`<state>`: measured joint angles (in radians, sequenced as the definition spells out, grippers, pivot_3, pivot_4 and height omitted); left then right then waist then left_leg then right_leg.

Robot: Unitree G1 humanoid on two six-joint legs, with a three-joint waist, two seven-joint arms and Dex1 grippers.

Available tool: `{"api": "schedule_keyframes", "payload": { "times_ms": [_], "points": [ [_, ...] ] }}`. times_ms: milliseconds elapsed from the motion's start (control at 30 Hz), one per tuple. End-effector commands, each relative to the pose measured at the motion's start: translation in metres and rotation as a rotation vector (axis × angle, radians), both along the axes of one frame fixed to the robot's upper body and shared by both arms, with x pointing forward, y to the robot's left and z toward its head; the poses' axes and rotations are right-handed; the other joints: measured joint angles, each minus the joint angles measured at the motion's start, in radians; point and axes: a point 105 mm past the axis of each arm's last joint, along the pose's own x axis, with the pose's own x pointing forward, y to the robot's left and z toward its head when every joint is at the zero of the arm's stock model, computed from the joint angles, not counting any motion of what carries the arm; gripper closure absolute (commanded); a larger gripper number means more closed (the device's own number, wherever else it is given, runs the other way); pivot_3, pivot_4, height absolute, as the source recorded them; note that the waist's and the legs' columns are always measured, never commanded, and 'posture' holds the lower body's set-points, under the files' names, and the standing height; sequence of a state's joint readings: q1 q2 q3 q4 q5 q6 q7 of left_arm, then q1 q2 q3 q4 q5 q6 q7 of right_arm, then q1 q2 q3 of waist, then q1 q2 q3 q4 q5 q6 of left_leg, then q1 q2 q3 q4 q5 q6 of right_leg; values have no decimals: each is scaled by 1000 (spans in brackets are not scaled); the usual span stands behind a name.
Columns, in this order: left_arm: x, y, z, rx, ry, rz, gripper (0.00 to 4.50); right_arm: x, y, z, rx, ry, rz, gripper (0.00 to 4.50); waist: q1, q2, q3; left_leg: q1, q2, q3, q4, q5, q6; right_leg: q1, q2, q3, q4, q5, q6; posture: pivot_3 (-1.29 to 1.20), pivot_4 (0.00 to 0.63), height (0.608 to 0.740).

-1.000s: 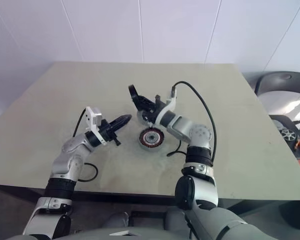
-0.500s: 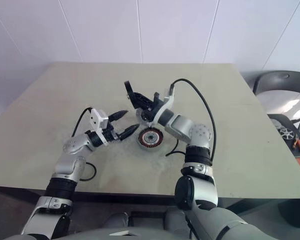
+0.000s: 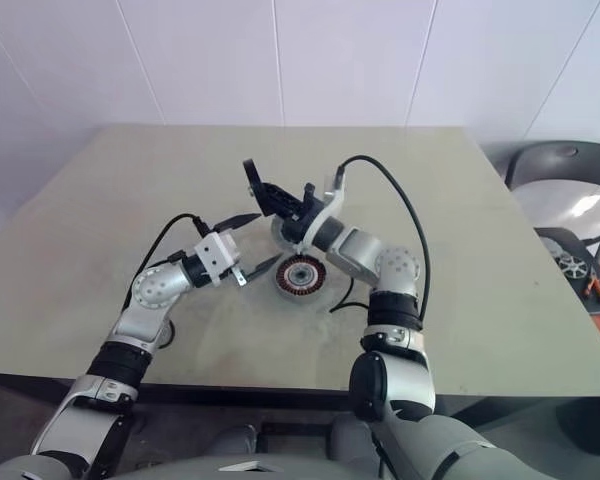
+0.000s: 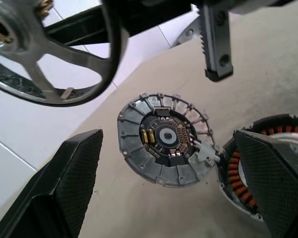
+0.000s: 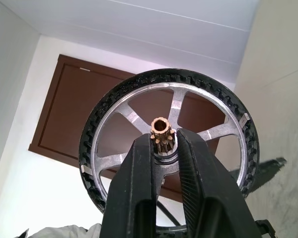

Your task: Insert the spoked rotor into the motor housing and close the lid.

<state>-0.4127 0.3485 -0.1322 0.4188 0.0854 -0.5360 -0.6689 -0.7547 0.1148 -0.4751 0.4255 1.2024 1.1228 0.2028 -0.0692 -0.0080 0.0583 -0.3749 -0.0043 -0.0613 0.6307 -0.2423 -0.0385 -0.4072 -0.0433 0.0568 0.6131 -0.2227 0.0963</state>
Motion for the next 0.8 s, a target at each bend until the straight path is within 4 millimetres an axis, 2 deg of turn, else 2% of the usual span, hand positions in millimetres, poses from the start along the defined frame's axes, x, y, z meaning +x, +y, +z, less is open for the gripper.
{"api": "schedule_keyframes", "payload": {
  "times_ms": [33,233,367,533,800],
  "points": [
    [6,1,24,25,-156,17,46,-4,12,17,59,-44,37,4201,0,0,0,0,0,0,0,0,0,0,0,0,0,0,0,0,0,740],
    [10,7,47,-105,-209,52,46,-4,11,15,49,-43,38,4201,0,0,0,0,0,0,0,0,0,0,0,0,0,0,0,0,0,740],
    [9,7,40,-94,-176,43,46,-4,12,14,46,-41,39,4201,-1,0,0,0,0,0,0,0,0,0,0,0,0,0,1,0,0,740],
    [8,4,41,-162,-135,38,46,-5,13,13,42,-42,44,4201,0,0,0,0,0,0,0,0,0,0,0,0,0,0,0,0,0,740],
    [12,9,47,-365,-1,46,46,-6,14,11,34,-42,50,4201,-1,0,0,0,0,0,0,0,0,0,0,0,0,0,1,0,0,740]
  ]
}}
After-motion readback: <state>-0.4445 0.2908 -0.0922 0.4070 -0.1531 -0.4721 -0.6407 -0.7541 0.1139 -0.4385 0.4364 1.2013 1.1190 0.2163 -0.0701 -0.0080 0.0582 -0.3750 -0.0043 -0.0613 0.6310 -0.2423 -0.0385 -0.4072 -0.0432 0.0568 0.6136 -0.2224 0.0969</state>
